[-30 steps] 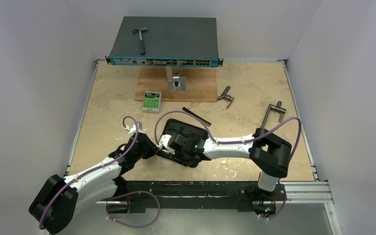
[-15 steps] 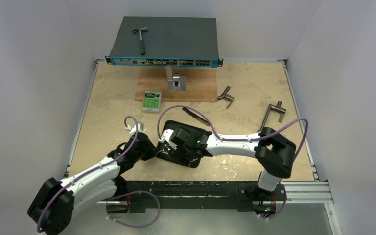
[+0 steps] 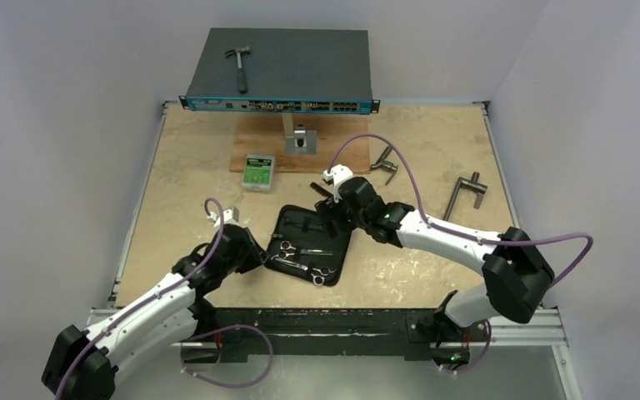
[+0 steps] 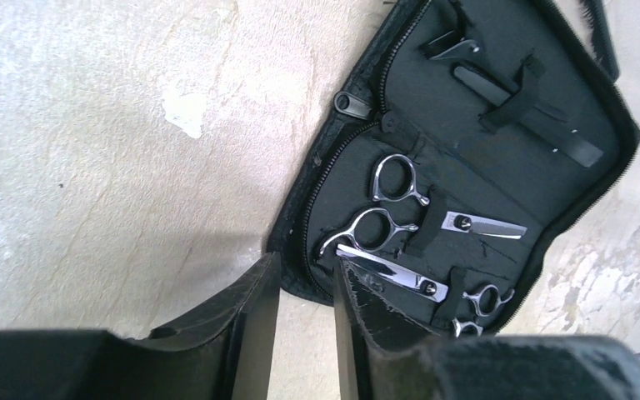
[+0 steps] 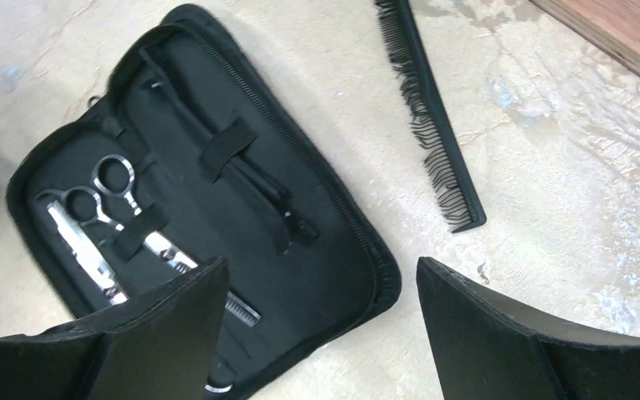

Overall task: Sort the hair-cutting tools
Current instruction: Place the scissors in the hairdressing tool bag, then adjust the hairdressing tool bag at the center of the board.

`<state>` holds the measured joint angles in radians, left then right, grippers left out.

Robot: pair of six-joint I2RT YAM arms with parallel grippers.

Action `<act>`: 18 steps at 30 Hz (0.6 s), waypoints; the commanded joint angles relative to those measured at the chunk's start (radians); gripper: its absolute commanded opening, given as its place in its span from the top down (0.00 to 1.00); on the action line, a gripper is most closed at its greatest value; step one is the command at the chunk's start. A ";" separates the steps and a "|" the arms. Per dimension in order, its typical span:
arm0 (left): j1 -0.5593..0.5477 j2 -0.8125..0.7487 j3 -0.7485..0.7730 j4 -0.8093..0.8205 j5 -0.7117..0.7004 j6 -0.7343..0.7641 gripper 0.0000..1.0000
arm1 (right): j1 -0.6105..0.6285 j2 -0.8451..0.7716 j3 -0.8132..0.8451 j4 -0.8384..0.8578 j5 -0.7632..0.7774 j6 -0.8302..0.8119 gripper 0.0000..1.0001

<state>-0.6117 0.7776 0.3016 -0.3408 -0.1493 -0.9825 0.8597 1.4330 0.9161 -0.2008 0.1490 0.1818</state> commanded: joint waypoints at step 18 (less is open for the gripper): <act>-0.005 -0.018 -0.034 0.009 0.145 0.023 0.71 | -0.093 0.125 -0.124 0.263 -0.094 0.116 0.39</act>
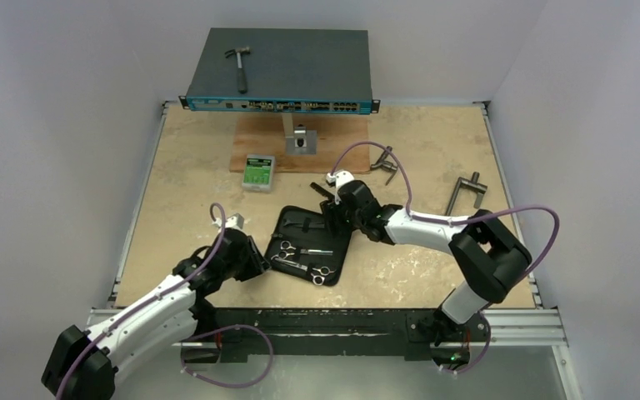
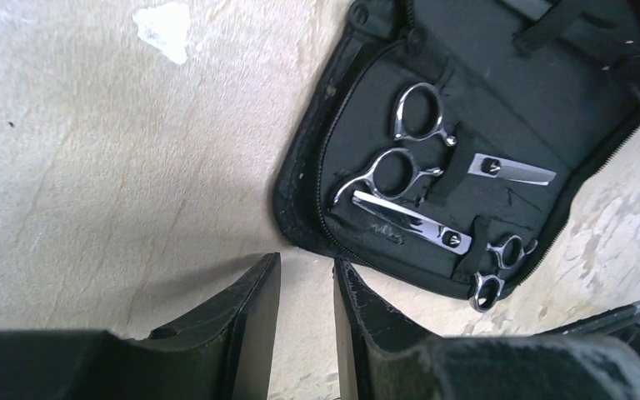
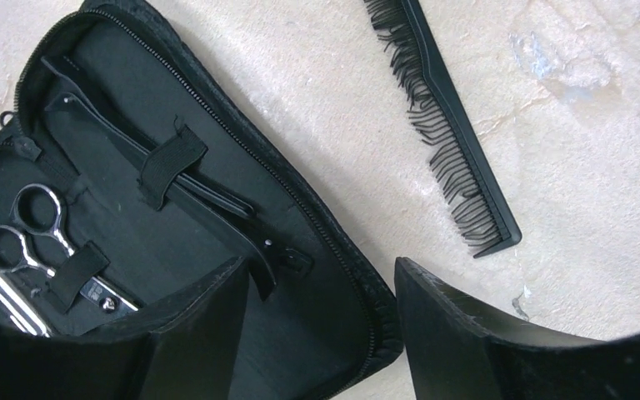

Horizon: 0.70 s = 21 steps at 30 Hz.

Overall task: Sort the hair-cutting tools
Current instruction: Adjust the hairdressing tool bag at the center of the board.

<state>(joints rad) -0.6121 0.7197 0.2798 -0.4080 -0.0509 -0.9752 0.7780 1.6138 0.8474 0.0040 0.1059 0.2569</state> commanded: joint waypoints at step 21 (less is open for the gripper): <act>-0.005 0.349 0.082 0.238 -0.007 0.018 0.73 | -0.011 -0.362 -0.330 0.111 -0.091 0.246 0.33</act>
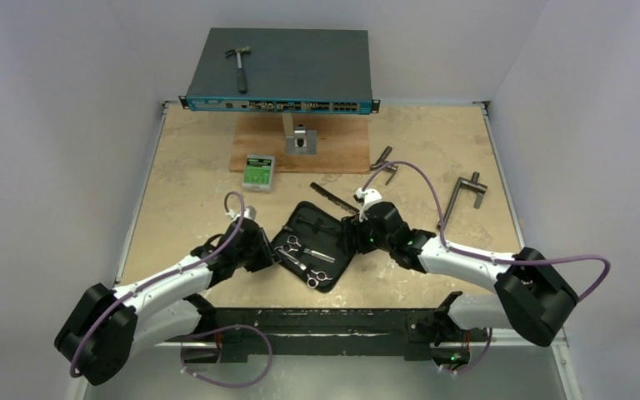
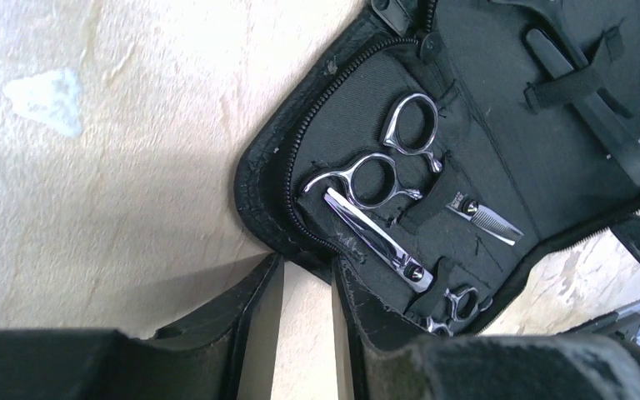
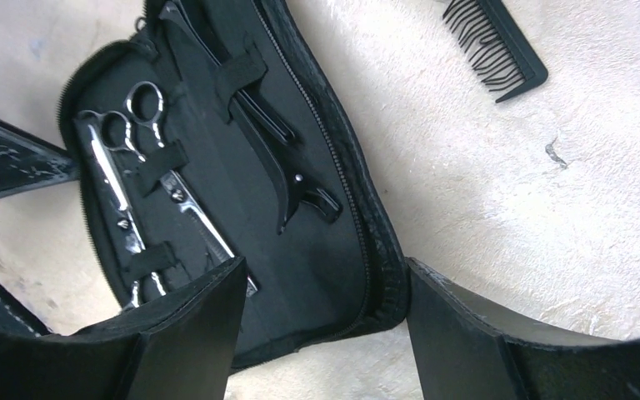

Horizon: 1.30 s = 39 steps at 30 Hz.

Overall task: Sort the hair-cutting tools
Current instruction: Adjust the hairdressing tool bag at the center of the board.

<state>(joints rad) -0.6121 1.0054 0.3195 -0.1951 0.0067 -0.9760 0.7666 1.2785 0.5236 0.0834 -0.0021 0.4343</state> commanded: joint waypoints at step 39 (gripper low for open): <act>0.068 0.441 0.430 0.037 -0.173 0.052 0.72 | 0.060 -0.053 -0.129 0.133 -0.068 0.233 0.84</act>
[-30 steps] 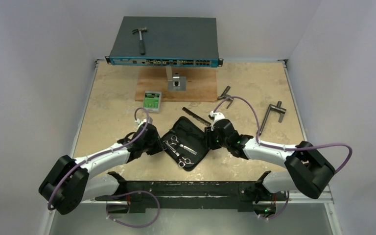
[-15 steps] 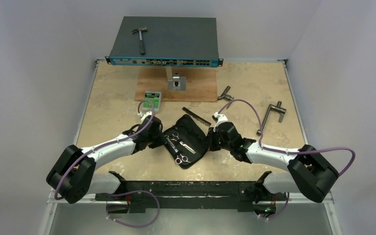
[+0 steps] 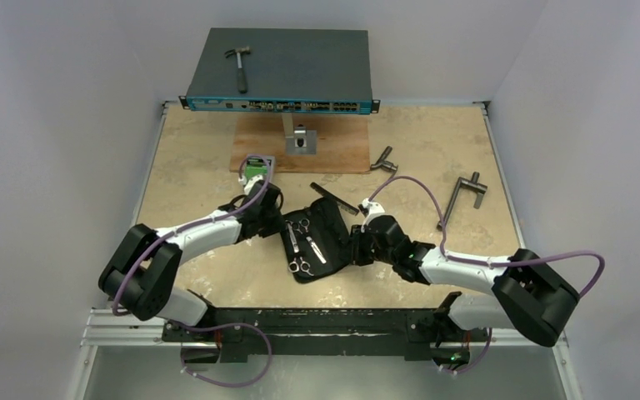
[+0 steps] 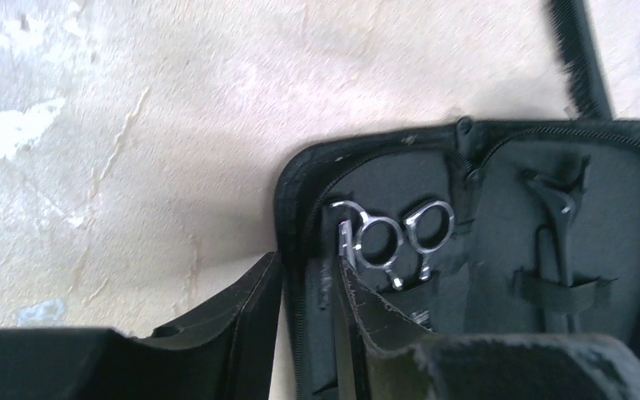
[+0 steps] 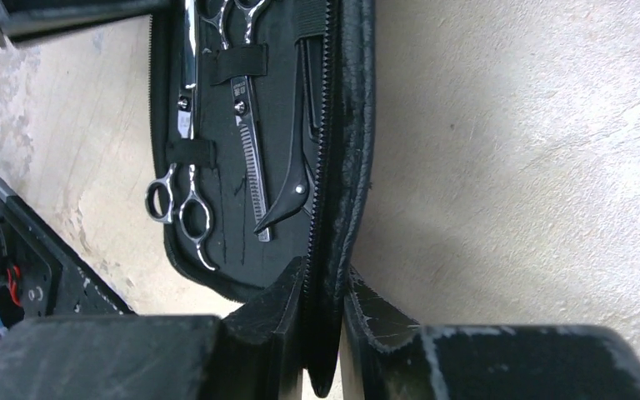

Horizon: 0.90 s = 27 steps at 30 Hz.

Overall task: Sort the hair-cutting tools
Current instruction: Adjust the hairdressing tool bag at the center of the board, then adjust the scissors in the hairdressing tool bag.

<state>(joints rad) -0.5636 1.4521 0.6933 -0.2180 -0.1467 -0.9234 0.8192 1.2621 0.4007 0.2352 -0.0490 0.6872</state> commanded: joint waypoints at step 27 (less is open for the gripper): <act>-0.242 -0.384 -0.161 -0.091 0.141 0.090 0.59 | 0.010 0.025 -0.013 0.062 -0.071 -0.005 1.00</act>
<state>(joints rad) -0.7918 1.0500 0.5392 -0.3424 -0.0441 -0.8516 0.8238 1.2747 0.3923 0.2661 -0.0921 0.6781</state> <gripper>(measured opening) 0.410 0.028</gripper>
